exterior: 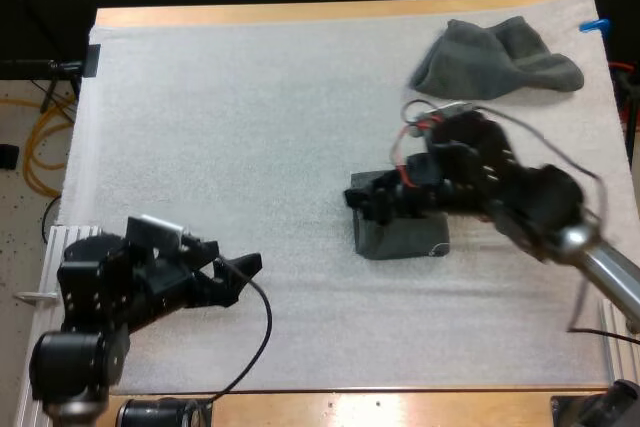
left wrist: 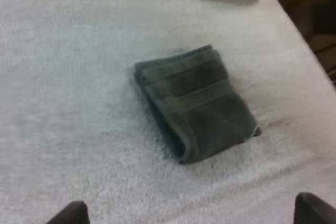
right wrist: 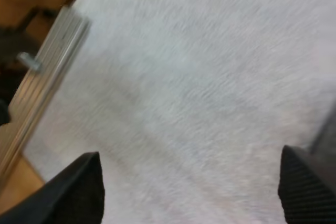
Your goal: Pick towel from pile fold and stack
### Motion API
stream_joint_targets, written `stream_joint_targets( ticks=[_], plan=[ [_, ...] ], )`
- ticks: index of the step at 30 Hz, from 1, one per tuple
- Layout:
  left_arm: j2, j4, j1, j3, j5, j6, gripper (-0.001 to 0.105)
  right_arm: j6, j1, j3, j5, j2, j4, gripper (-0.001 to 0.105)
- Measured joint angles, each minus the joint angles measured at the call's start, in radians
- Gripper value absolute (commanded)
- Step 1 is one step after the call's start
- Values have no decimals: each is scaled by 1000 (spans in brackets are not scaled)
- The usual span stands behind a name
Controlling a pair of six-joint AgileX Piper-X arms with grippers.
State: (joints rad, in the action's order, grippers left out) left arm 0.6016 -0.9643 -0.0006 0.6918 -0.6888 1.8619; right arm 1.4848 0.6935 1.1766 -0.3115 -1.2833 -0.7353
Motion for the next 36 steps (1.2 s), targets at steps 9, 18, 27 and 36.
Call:
stream_joint_targets(
  ticks=[9,18,27,36],
  plan=[
    [186,116,-112,0,35,27,73,11,0,0,151,260,-118,67],
    [491,393,-315,0,100,170,73,11,0,0,259,424,-266,67],
    [876,566,-449,101,150,264,73,11,0,0,264,445,-383,67],
    [1155,578,-453,274,105,361,73,12,0,0,264,445,-417,67]
  ],
)
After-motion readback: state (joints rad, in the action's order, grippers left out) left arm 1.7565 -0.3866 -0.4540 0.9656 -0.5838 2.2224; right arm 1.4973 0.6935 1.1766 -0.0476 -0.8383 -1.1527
